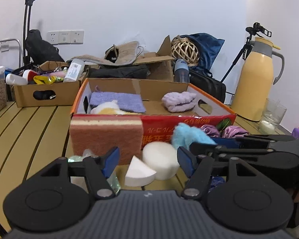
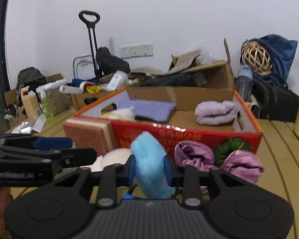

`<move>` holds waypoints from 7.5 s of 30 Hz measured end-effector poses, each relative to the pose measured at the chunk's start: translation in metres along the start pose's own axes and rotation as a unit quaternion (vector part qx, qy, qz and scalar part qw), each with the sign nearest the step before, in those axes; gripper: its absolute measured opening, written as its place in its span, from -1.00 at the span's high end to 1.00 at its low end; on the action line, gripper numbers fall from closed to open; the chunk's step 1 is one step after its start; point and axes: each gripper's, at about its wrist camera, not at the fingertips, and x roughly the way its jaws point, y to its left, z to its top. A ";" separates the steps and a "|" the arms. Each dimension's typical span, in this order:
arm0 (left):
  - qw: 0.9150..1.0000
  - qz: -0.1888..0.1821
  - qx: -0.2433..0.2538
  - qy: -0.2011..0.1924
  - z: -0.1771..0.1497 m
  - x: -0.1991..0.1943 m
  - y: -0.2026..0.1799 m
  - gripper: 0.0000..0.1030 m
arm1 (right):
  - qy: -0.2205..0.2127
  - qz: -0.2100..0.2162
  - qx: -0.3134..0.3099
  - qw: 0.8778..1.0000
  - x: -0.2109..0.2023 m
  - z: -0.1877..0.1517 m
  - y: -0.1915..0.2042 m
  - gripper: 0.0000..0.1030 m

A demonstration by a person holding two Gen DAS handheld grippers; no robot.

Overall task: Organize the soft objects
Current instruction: 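Close the left and right tools on the light blue plush, then carry the light blue plush over the box and lower it inside, then withdraw both tools from the box back over the table, then grasp the clear sparkly plastic bag with the left tool while the right tool grasps the white tissue, then carry the bag and tissue into the box and open both tools, then withdraw both tools from the box back over the table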

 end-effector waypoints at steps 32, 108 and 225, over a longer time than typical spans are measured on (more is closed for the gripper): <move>0.976 -0.171 -0.119 0.067 -0.008 0.023 -0.021 0.40 | 0.024 0.112 0.307 0.945 -0.048 -0.046 -0.088 0.49; 0.992 0.078 0.031 -0.097 -0.085 -0.262 -0.041 -0.94 | -0.101 -0.070 -0.057 0.991 -0.300 -0.079 0.069 -0.63; 0.990 0.073 0.028 -0.121 -0.026 -0.211 -0.033 -1.00 | -0.059 -0.058 -0.042 0.996 -0.216 -0.007 0.016 -0.50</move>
